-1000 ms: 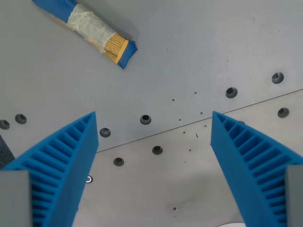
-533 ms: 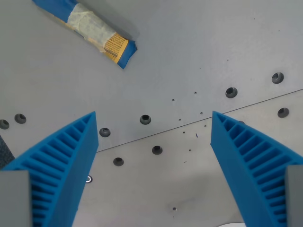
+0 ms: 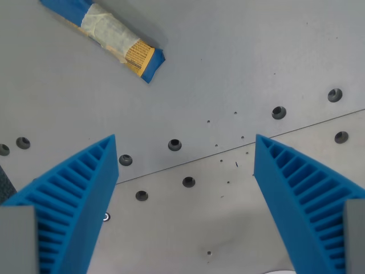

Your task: Pick up the blue bag

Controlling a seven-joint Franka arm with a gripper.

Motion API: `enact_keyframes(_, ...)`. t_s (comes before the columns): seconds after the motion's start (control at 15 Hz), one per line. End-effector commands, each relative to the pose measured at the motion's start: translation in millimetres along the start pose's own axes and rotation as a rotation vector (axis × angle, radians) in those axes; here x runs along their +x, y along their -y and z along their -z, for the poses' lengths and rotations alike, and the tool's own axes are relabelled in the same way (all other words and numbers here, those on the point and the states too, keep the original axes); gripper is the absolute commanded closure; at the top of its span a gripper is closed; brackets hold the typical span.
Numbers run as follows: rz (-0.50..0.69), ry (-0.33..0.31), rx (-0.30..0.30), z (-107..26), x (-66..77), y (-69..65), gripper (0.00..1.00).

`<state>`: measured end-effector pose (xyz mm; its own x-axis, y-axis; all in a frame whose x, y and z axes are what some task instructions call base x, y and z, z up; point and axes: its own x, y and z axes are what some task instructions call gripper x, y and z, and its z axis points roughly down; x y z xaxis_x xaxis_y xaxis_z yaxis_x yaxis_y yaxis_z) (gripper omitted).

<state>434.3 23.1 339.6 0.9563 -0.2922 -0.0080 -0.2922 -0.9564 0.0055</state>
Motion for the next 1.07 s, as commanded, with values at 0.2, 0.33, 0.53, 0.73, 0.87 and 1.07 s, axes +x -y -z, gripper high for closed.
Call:
enact_keyframes(0.2, 0.04, -0.034, 0.007, -2.5, 1.1, -1.0, 0.0)
enact_keyframes(0.33, 0.046, -0.037, 0.008, -4.0, 1.5, -1.2, 0.0)
enact_keyframes(0.53, 0.058, -0.042, 0.009, -6.8, 2.3, -1.4, 0.0)
enact_keyframes(0.73, 0.068, -0.048, 0.01, -9.9, 2.9, -1.8, 0.0)
enact_keyframes(0.87, 0.071, -0.052, 0.01, -11.9, 3.2, -2.2, 0.0)
enact_keyframes(1.07, 0.084, -0.058, 0.011, -14.9, 3.4, -3.0, 0.0)
